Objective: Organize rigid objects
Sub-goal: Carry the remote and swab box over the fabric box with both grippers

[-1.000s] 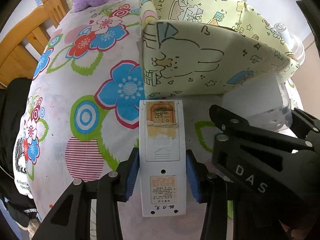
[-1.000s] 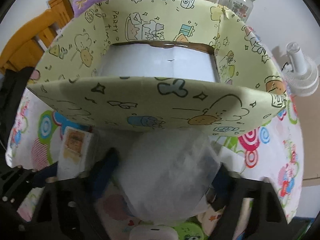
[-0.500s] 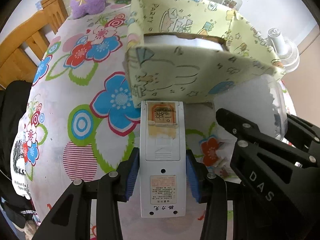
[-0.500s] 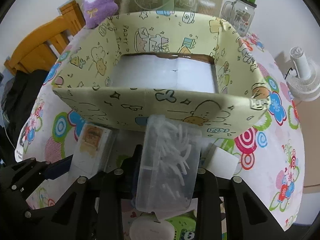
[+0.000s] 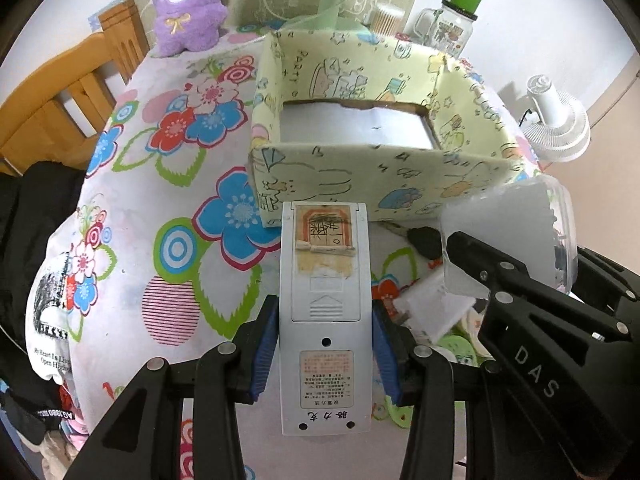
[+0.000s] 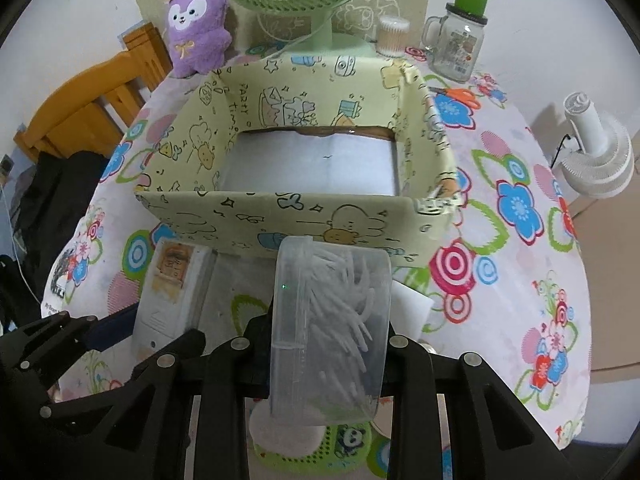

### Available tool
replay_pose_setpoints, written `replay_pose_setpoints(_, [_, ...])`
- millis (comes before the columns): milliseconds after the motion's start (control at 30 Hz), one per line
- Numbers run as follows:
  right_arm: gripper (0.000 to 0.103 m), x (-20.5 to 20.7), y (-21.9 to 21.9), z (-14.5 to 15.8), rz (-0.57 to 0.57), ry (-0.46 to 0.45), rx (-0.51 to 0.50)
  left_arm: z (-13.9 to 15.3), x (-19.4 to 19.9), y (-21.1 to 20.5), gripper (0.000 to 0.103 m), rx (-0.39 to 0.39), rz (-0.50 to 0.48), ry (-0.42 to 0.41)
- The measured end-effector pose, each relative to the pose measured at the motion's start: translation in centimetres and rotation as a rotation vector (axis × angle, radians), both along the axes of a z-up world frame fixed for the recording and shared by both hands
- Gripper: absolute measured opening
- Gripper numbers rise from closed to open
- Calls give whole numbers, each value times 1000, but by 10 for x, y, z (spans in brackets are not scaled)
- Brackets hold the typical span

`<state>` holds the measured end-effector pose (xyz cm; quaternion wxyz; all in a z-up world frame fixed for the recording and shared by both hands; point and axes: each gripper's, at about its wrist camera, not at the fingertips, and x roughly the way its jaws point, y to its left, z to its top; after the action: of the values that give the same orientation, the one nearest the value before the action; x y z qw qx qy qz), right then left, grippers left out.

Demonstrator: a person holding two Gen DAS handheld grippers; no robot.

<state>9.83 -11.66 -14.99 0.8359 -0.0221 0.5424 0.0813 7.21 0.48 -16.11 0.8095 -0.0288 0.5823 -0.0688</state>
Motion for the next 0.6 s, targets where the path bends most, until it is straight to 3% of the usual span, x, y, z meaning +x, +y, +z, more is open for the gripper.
replay_pose_setpoints(600, [33, -16, -23, 79, -13, -109, 30, 75, -14, -18, 45, 12, -3, -125])
